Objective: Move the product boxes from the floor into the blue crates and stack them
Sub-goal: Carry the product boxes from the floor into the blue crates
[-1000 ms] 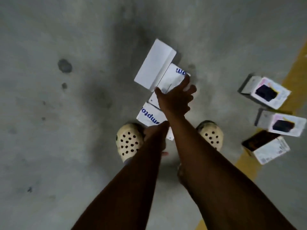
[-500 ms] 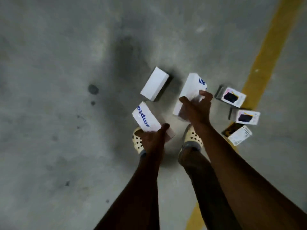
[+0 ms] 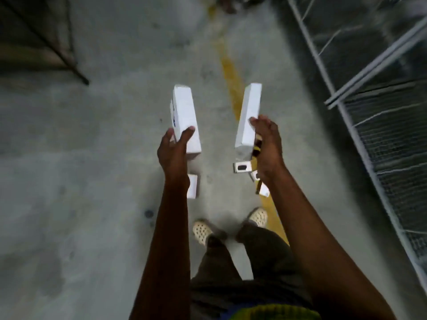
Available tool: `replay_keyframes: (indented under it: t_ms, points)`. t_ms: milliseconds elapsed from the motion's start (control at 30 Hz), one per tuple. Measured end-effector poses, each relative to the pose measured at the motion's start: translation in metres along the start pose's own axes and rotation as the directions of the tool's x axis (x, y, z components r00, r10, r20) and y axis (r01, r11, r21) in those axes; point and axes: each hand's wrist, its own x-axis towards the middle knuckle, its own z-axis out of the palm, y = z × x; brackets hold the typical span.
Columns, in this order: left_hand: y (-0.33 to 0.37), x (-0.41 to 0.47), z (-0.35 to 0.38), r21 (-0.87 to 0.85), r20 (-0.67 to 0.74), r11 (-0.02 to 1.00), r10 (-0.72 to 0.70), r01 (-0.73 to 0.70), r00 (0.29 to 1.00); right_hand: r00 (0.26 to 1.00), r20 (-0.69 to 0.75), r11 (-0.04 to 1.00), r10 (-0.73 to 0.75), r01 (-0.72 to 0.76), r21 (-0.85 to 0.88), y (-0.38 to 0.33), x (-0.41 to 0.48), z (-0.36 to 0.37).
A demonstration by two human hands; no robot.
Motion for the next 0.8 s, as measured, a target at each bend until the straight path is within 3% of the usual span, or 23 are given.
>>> replay_keyframes:
  t_ms: [167,267,400,567,800]
  points:
    - [0.032,-0.106,0.083,-0.025,0.217,0.998,0.061,-0.057,0.974,0.999,-0.013,0.962,-0.036,0.038,0.272,-0.066,-0.056,-0.086]
    - [0.029,-0.173,0.136,-0.005,0.403,0.999,0.038,-0.039,0.915,0.986,-0.102,0.883,-0.134,0.165,0.439,-0.113,-0.076,-0.151]
    - [0.011,-0.261,0.202,0.035,0.593,0.992,0.074,-0.118,0.802,0.916,-0.296,0.776,-0.271,0.39,0.495,-0.16,-0.099,-0.252]
    - [-0.031,-0.365,0.275,0.037,0.747,0.991,0.059,-0.131,0.662,0.86,-0.393,0.708,-0.325,0.497,0.502,-0.187,-0.138,-0.366]
    - [-0.12,-0.529,0.383,0.102,0.925,0.993,-0.071,-0.064,0.373,0.728,-0.588,0.596,-0.353,0.659,0.458,-0.221,-0.198,-0.555]
